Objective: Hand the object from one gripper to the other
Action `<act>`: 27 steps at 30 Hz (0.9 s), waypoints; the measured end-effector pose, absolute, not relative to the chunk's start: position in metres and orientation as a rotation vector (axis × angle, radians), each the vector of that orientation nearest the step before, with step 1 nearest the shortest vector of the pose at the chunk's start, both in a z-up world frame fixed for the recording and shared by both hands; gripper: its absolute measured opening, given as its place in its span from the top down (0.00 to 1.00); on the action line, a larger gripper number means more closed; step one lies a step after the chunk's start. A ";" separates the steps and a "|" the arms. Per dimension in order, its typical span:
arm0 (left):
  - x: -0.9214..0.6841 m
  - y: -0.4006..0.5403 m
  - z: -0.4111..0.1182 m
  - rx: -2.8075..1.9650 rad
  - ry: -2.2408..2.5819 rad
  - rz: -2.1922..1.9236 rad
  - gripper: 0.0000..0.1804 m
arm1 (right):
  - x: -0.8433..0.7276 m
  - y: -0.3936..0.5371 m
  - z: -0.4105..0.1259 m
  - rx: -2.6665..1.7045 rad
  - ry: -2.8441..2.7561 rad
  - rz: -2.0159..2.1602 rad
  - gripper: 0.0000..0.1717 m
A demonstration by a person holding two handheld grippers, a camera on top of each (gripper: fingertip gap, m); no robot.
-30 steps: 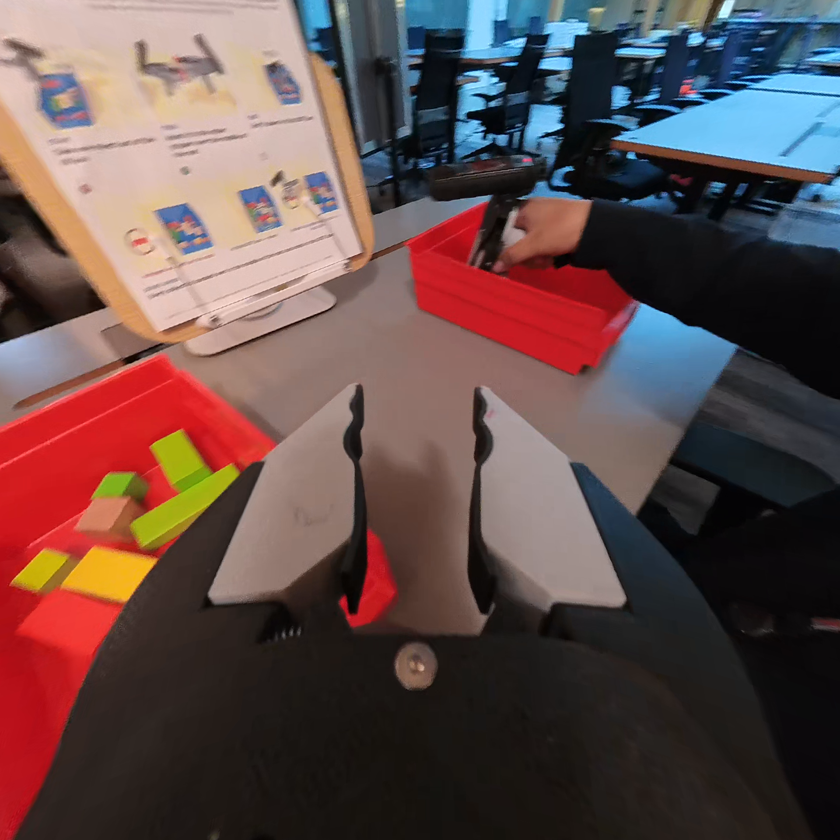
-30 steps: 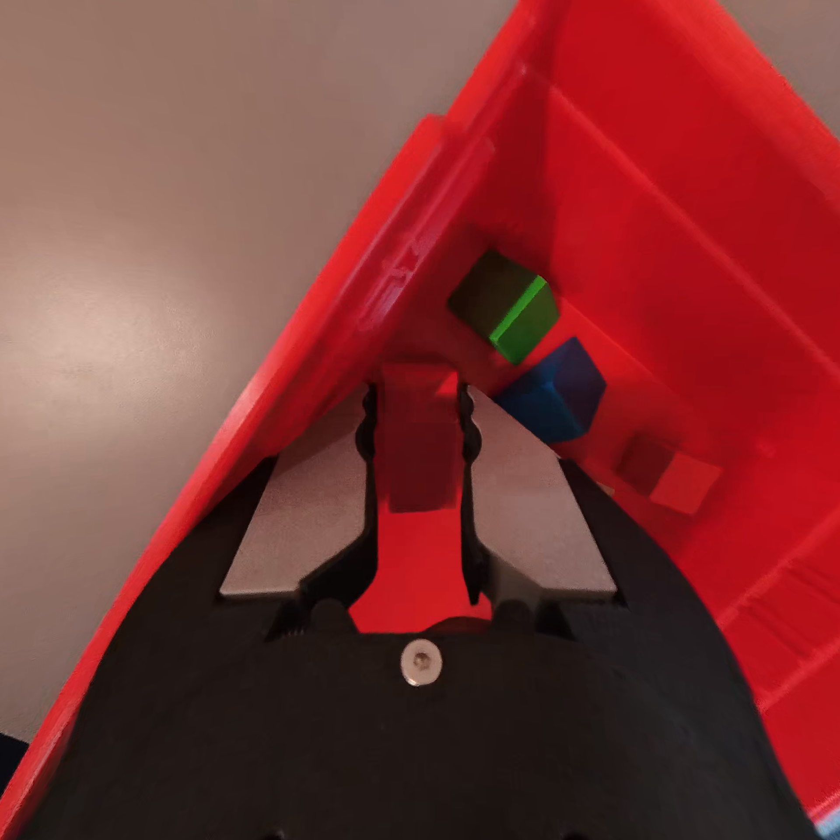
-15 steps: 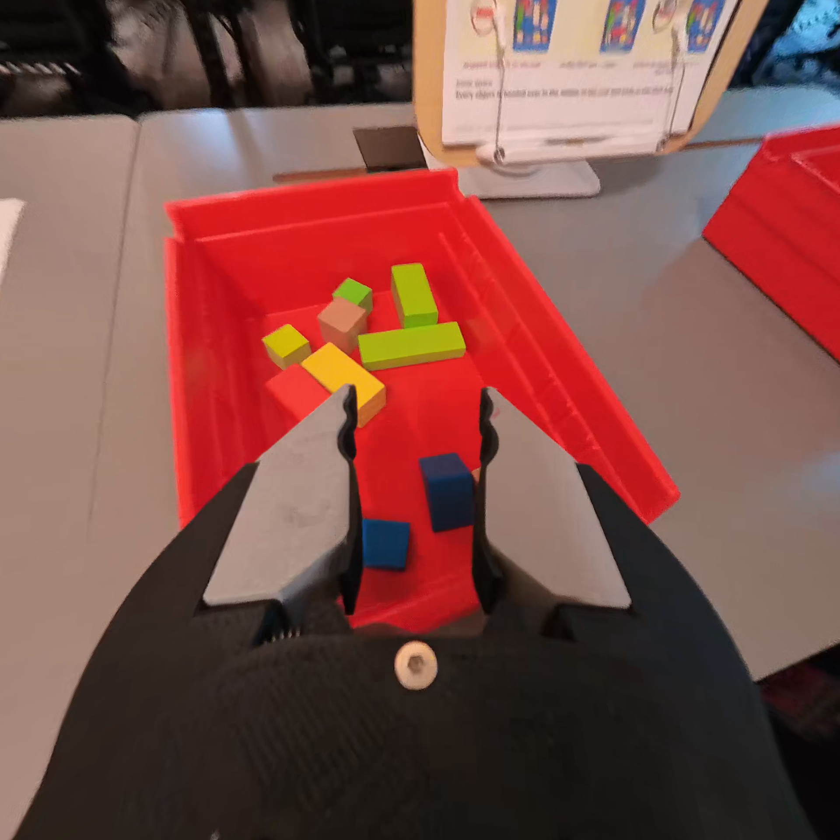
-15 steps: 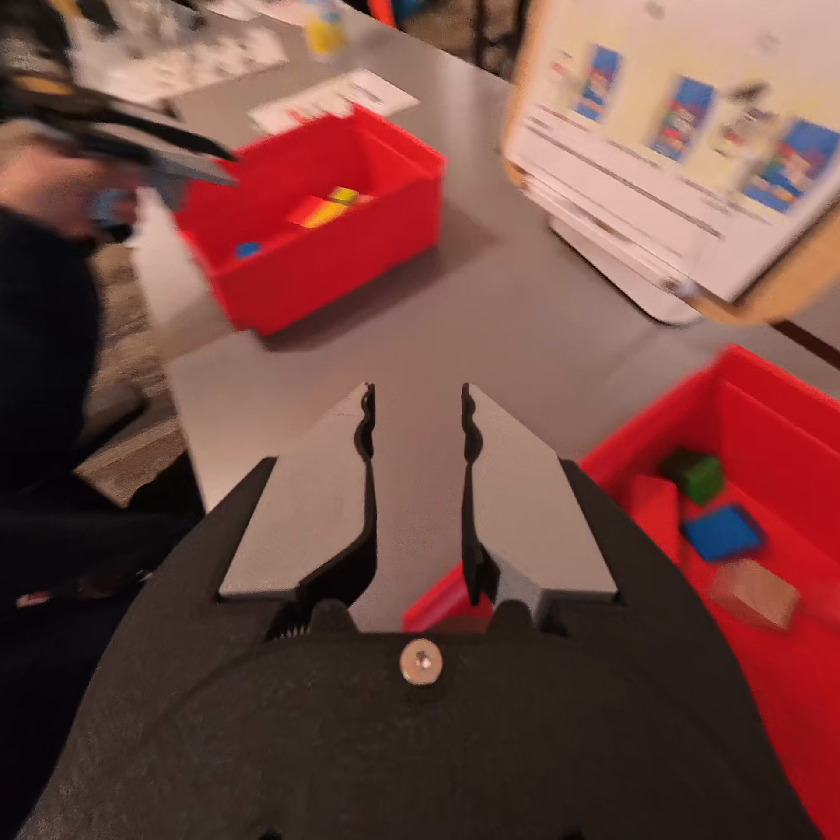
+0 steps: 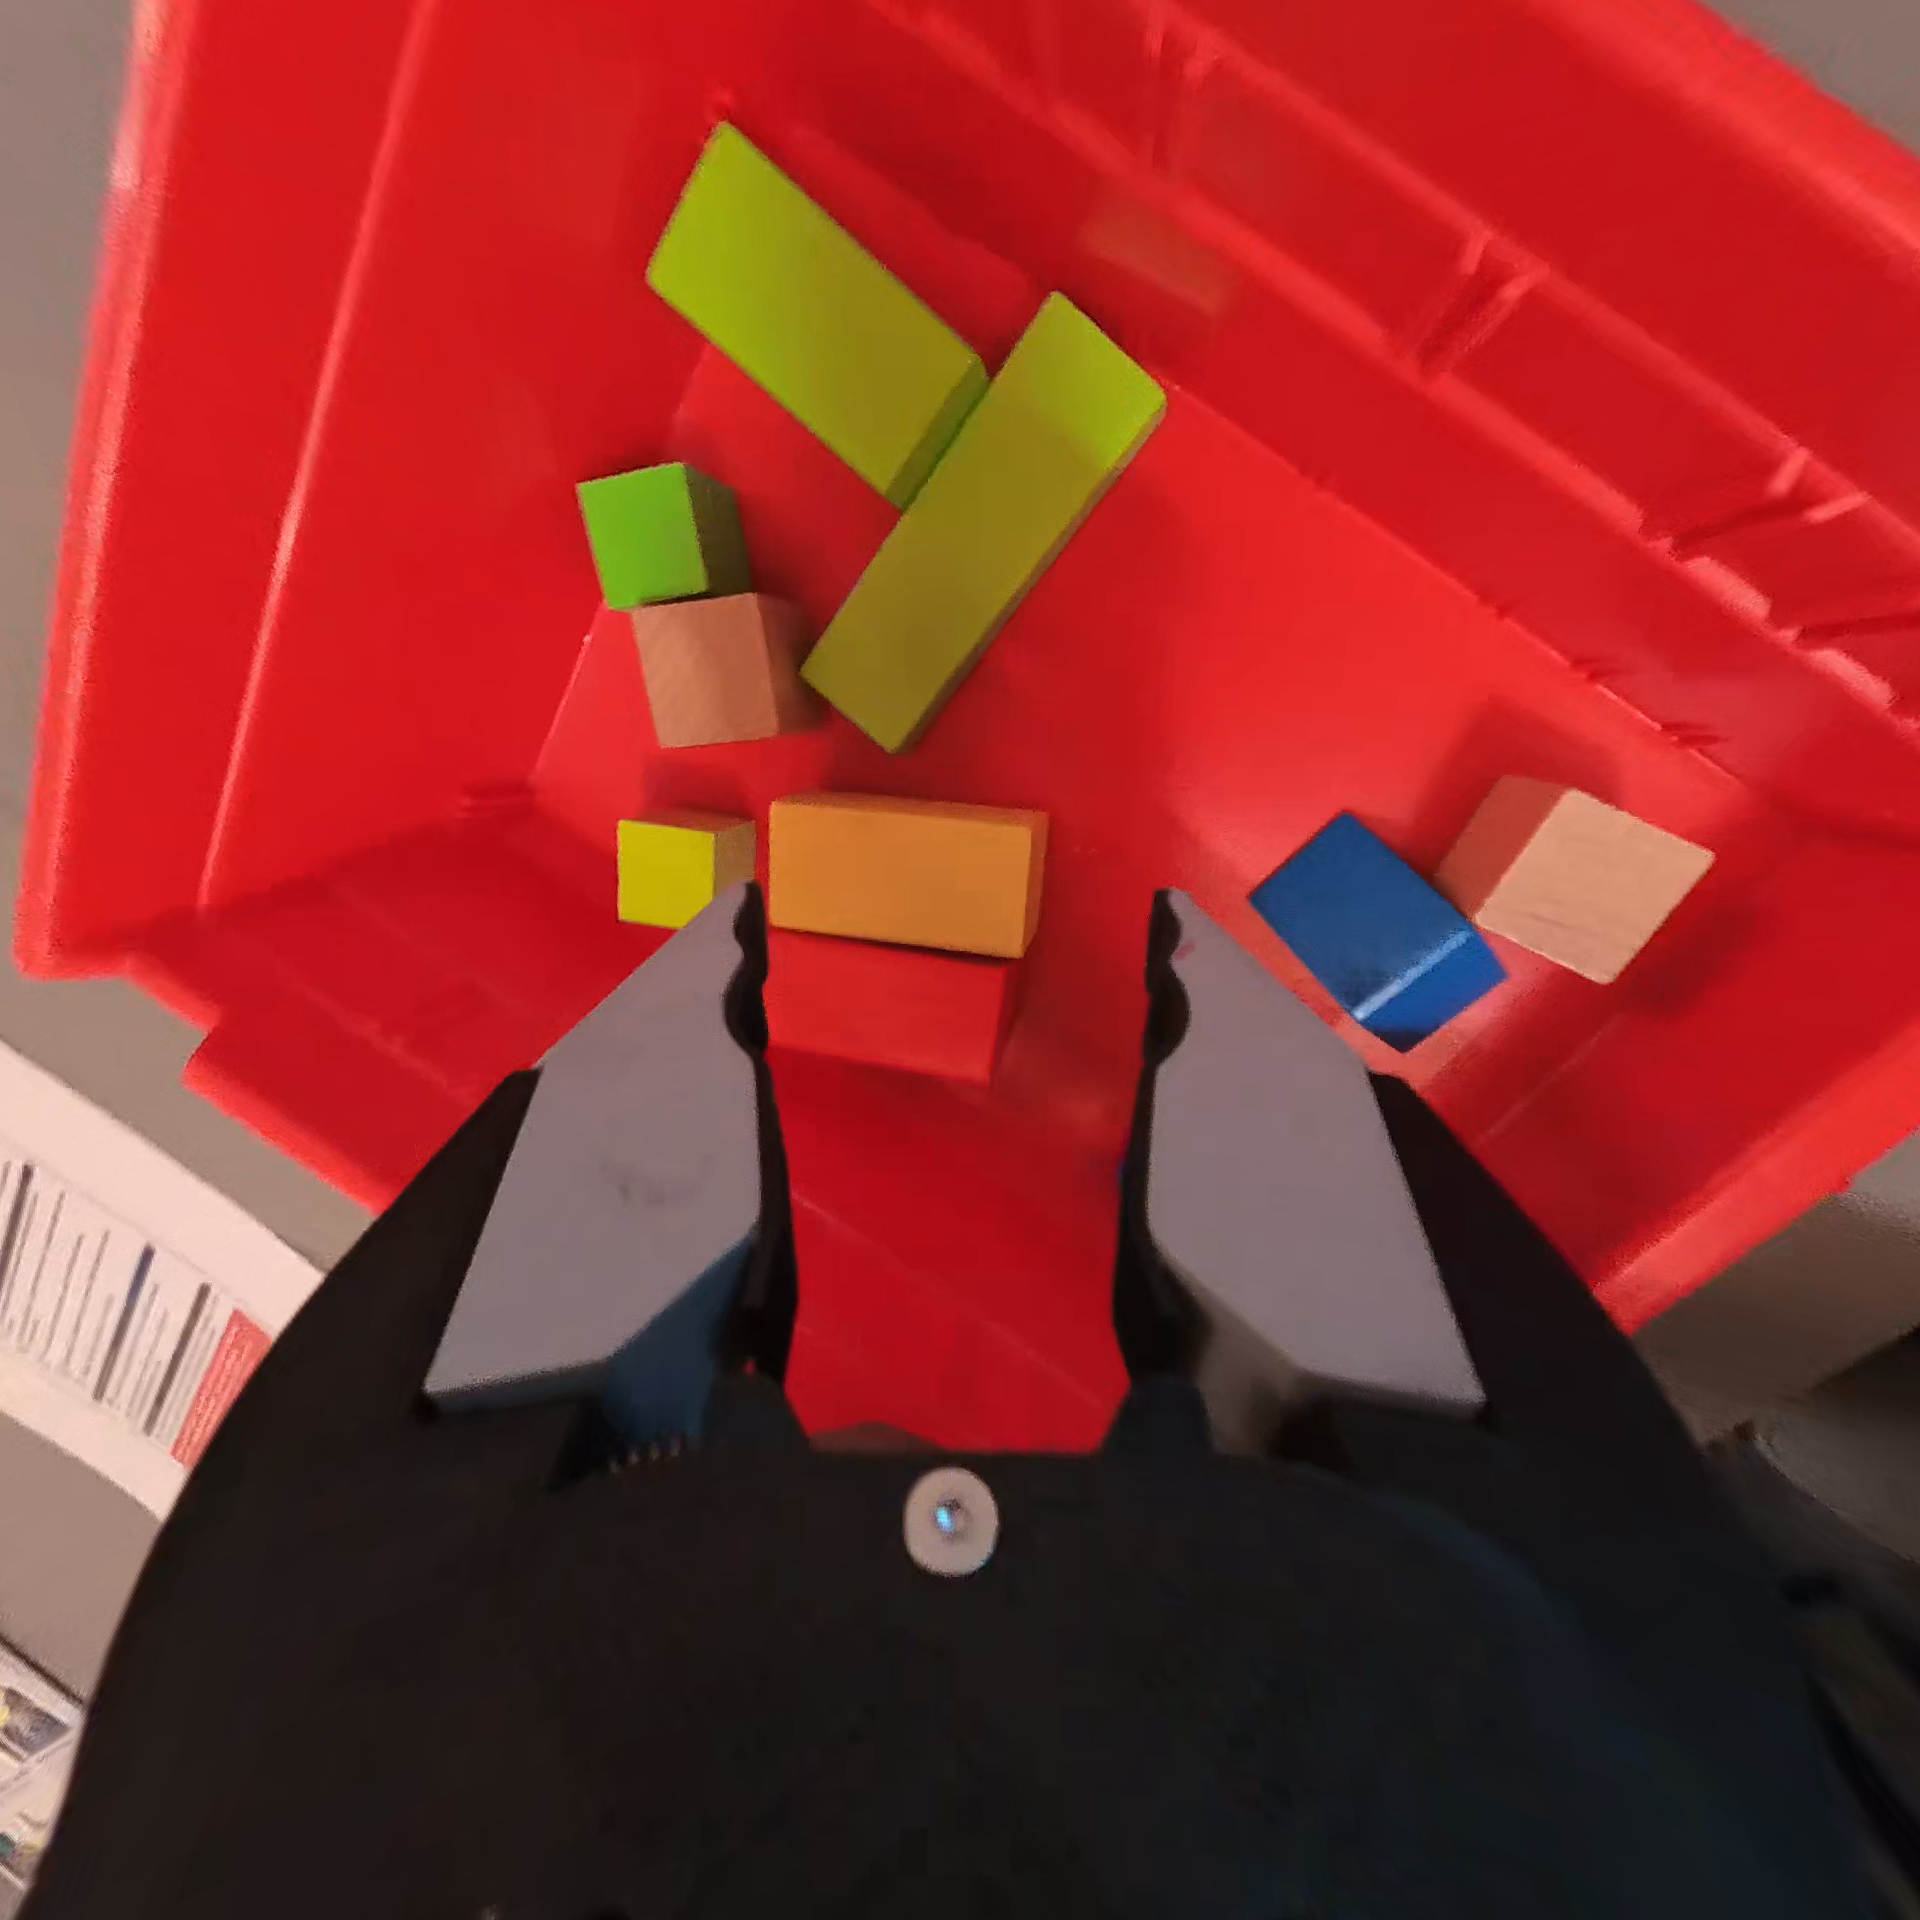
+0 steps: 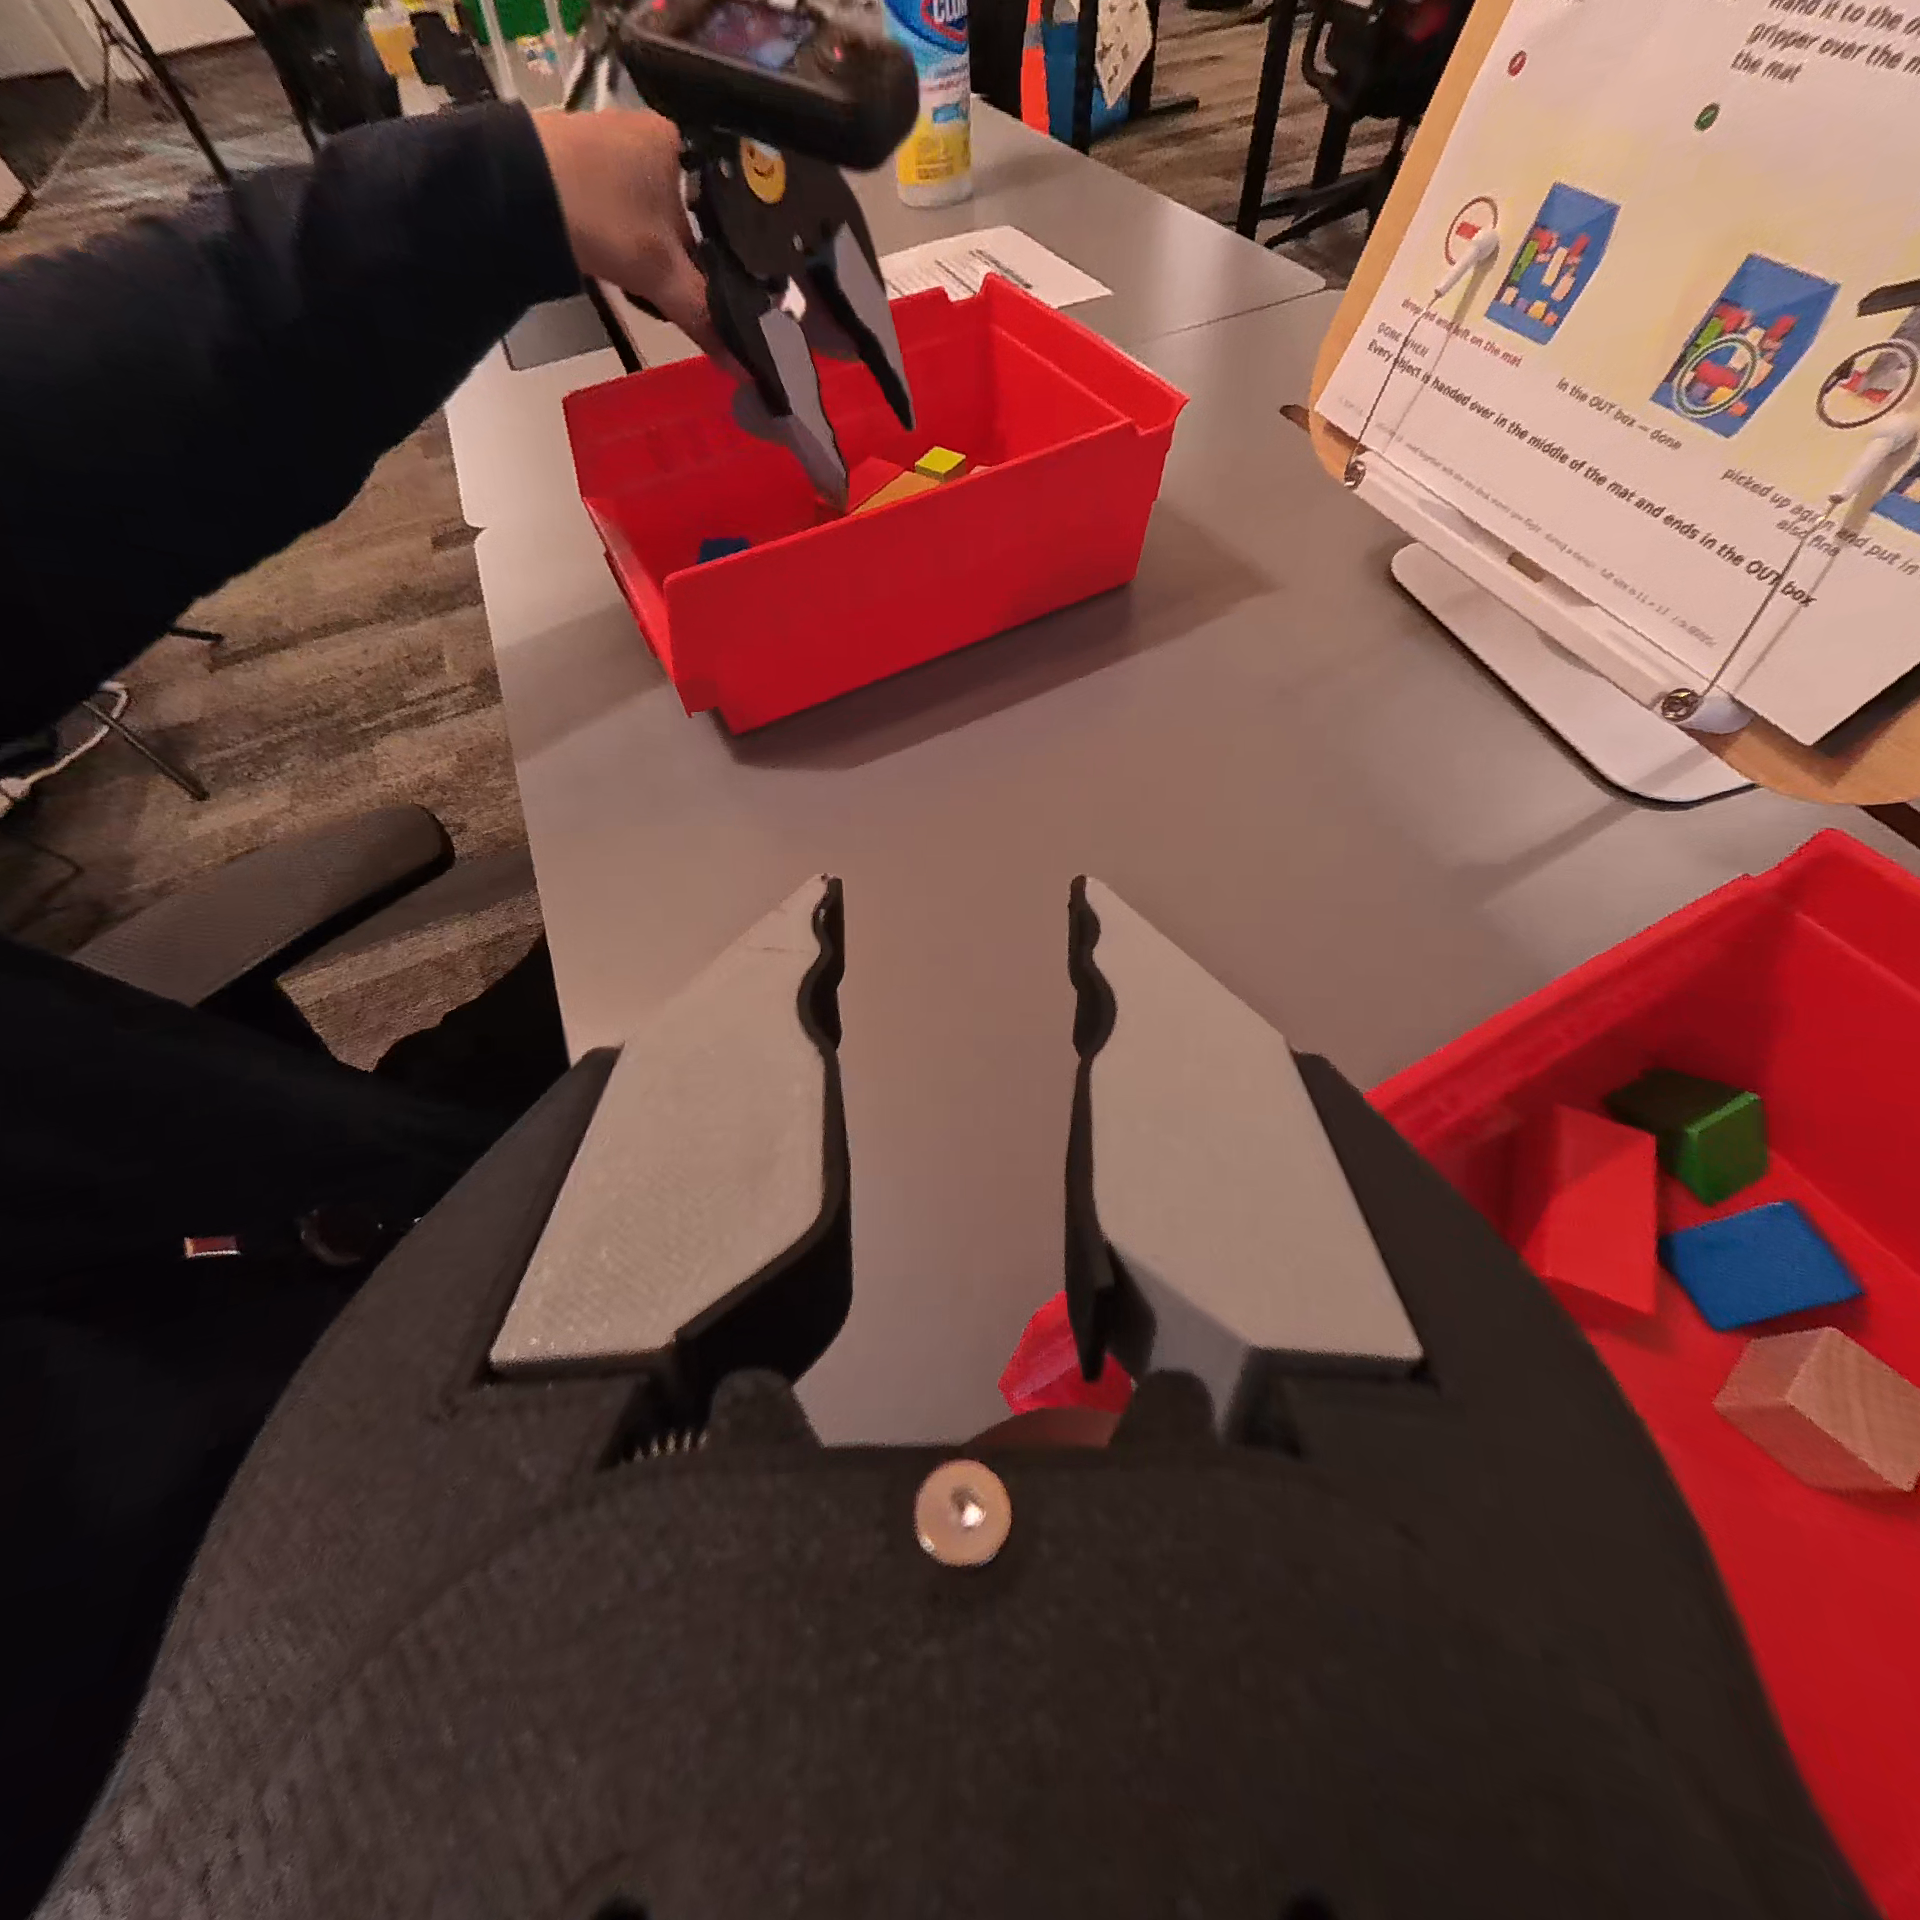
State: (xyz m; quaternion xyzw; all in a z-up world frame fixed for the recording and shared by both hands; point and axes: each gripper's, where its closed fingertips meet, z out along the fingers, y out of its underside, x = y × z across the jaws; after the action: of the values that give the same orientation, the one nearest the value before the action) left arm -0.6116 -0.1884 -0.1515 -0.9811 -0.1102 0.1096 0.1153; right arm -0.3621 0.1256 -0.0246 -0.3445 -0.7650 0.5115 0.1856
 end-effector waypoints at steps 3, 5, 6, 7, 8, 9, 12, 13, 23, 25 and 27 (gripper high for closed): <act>-0.617 -0.195 -0.170 -2.987 -0.288 0.264 0.59 | -0.360 0.128 -0.021 -0.962 -2.144 1.450 0.76; -0.623 -0.198 -0.179 -3.021 -0.274 0.259 0.59 | -0.358 0.128 -0.020 -0.955 -2.139 1.447 0.76; -0.627 -0.198 -0.181 -3.027 -0.279 0.263 0.59 | -0.358 0.129 -0.020 -0.953 -2.137 1.442 0.76; -0.629 -0.199 -0.183 -3.031 -0.289 0.254 0.59 | -0.358 0.130 -0.020 -0.951 -2.134 1.439 0.76; -0.629 -0.197 -0.185 -3.029 -0.299 0.227 0.59 | -0.358 0.130 -0.019 -0.949 -2.132 1.438 0.76; -0.628 -0.196 -0.188 -3.027 -0.303 0.190 0.59 | -0.358 0.130 -0.019 -0.948 -2.131 1.439 0.76; -0.627 -0.202 -0.200 -3.083 -0.304 0.149 0.61 | -0.358 0.131 -0.018 -0.944 -2.129 1.441 0.76; -0.626 -0.207 -0.204 -3.115 -0.302 0.148 0.60 | -0.358 0.131 -0.018 -0.945 -2.128 1.439 0.76; -0.628 -0.191 -0.189 -3.034 -0.129 0.327 0.62 | -0.358 0.124 -0.023 -0.936 -2.162 1.490 0.76; -0.627 -0.176 -0.167 -2.913 -0.076 0.457 0.62 | -0.356 0.117 -0.025 -0.922 -2.190 1.523 0.76; -0.611 -0.148 -0.132 -2.723 0.036 0.577 0.62 | -0.354 0.106 -0.026 -0.901 -2.220 1.577 0.75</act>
State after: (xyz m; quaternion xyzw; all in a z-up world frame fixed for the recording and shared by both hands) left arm -0.6112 -0.1477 -0.1316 -0.9625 0.0126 0.2040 0.1781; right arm -0.3538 0.1057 -0.0261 -0.3112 -0.7667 0.5447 0.1364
